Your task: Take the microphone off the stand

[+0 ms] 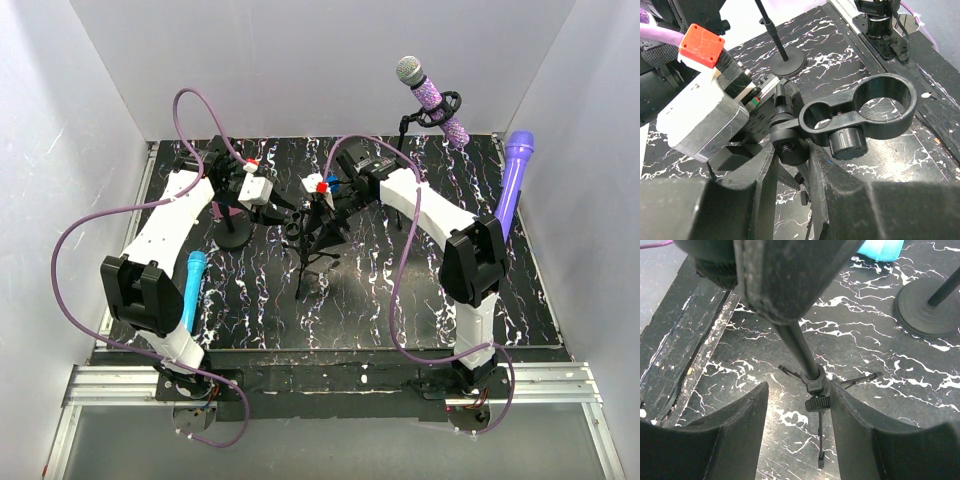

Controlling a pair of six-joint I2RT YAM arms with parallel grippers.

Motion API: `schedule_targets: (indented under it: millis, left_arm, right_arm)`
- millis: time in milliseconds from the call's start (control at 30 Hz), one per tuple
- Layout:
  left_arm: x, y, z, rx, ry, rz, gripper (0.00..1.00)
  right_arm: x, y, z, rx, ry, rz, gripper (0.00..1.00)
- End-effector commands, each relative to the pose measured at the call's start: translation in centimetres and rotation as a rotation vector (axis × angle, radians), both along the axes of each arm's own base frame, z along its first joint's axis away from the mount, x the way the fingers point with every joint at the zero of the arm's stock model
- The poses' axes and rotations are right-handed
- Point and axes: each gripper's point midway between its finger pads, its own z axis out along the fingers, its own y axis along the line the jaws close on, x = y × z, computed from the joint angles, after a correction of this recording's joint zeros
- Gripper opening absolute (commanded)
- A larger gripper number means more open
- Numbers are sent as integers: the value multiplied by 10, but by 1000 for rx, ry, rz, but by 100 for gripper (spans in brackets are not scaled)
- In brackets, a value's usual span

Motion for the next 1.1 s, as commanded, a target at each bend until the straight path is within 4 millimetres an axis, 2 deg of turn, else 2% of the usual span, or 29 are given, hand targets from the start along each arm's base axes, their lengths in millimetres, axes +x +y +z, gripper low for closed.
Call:
schedule_targets:
  millis: [0,100,333,500,600,767,867,1067]
  left_arm:
    - [-30,14,-5,76,81,-5,0]
    - [-28,14,-5,83,75,-5,0]
    - [-27,15,-4,88,51,-3,0]
    - [-28,15,-5,92,42,-7,0]
    - [-27,16,-7,95,37,-7,0]
    - [-23,14,-7,90,34,-9,0]
    - [-20,14,-9,92,31,-6,0]
    - [-14,11,-6,78,13,-6,0]
  right_arm:
    - [-5,-5,-3,-22,17,-1,56]
    - [-2,-2,-7,-30,5,-13,49]
    - [3,-3,-20,-54,-12,-29,51]
    - [14,-3,-23,-56,-22,-59,50]
    - [17,-4,-19,-45,-19,-65,43]
    - [10,-3,-10,-34,19,-56,45]
    - [7,-2,-7,-28,46,-51,40]
    - [6,3,-6,-18,100,-63,46]
